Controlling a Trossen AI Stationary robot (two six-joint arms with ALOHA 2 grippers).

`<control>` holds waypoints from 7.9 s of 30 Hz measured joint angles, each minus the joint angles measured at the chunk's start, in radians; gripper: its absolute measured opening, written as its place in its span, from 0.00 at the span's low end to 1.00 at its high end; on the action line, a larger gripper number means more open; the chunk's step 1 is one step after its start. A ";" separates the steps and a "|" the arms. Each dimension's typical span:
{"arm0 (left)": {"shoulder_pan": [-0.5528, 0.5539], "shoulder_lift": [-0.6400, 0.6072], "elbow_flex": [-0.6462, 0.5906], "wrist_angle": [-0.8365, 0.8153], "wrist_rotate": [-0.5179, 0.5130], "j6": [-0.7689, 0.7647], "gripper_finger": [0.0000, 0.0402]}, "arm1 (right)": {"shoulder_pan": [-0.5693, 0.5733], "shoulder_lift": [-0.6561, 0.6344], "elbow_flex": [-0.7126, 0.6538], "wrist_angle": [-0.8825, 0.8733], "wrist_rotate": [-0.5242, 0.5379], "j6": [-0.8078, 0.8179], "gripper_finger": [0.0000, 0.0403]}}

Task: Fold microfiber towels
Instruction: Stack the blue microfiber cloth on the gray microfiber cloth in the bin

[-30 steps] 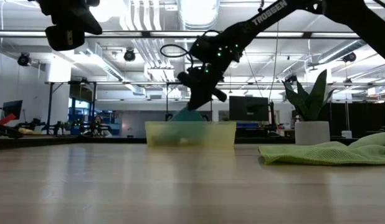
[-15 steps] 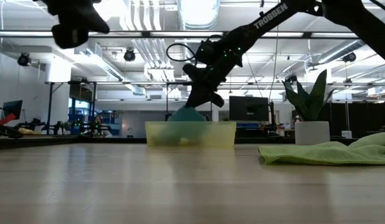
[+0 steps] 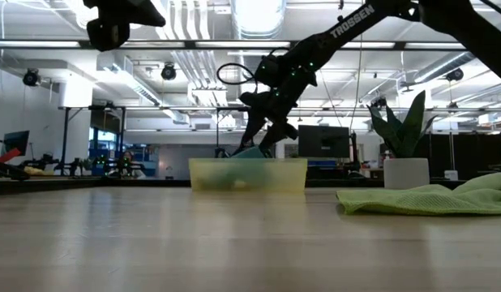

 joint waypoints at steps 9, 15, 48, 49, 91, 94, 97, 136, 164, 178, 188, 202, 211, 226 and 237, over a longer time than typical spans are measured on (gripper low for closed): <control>0.027 0.016 0.050 0.000 -0.018 0.154 0.00 | -0.008 0.016 -0.002 -0.069 0.078 0.103 0.70; 0.152 0.022 0.138 -0.003 -0.075 0.392 0.00 | -0.006 0.002 -0.002 -0.155 -0.064 0.105 0.66; 0.365 0.423 0.657 -0.170 -0.051 0.356 0.00 | -0.141 0.061 -0.001 -0.017 -0.193 -0.147 0.61; 0.366 0.421 0.657 -0.174 -0.051 0.357 0.00 | -0.139 0.065 -0.001 0.000 -0.198 -0.144 0.61; 0.365 0.383 0.656 -0.267 -0.026 0.365 0.00 | -0.095 0.134 0.005 0.065 -0.259 0.014 0.40; 0.365 0.383 0.656 -0.267 -0.024 0.365 0.00 | -0.082 0.134 0.004 0.065 -0.171 -0.019 0.36; 0.365 0.381 0.656 -0.277 -0.011 0.361 0.00 | -0.076 0.134 0.003 0.067 -0.116 -0.022 0.28; 0.738 0.330 0.577 -0.664 -0.059 0.518 0.00 | -0.085 0.106 0.457 -0.240 -0.325 -0.031 0.02; 0.764 0.218 0.534 -0.577 -0.016 0.574 0.00 | 0.015 0.124 0.261 0.071 -0.228 0.300 0.02; 0.764 0.216 0.485 -0.578 0.011 0.574 0.00 | 0.049 0.125 0.241 0.187 -0.273 0.377 0.02; 0.764 0.185 0.485 -0.576 0.011 0.567 0.00 | 0.051 0.125 0.238 0.197 -0.272 0.327 0.02; 0.764 0.157 0.485 -0.566 0.069 0.515 0.00 | 0.059 0.211 0.239 0.237 -0.328 0.352 0.02; 0.764 0.157 0.485 -0.565 0.117 0.460 0.00 | 0.049 0.217 0.295 0.125 -0.295 0.226 0.02; 0.764 0.160 0.494 -0.525 0.119 0.416 0.00 | 0.028 0.223 0.294 -0.062 -0.236 0.086 0.02; 0.764 0.163 0.500 -0.521 0.119 0.408 0.00 | 0.028 0.227 0.276 -0.089 -0.220 0.087 0.25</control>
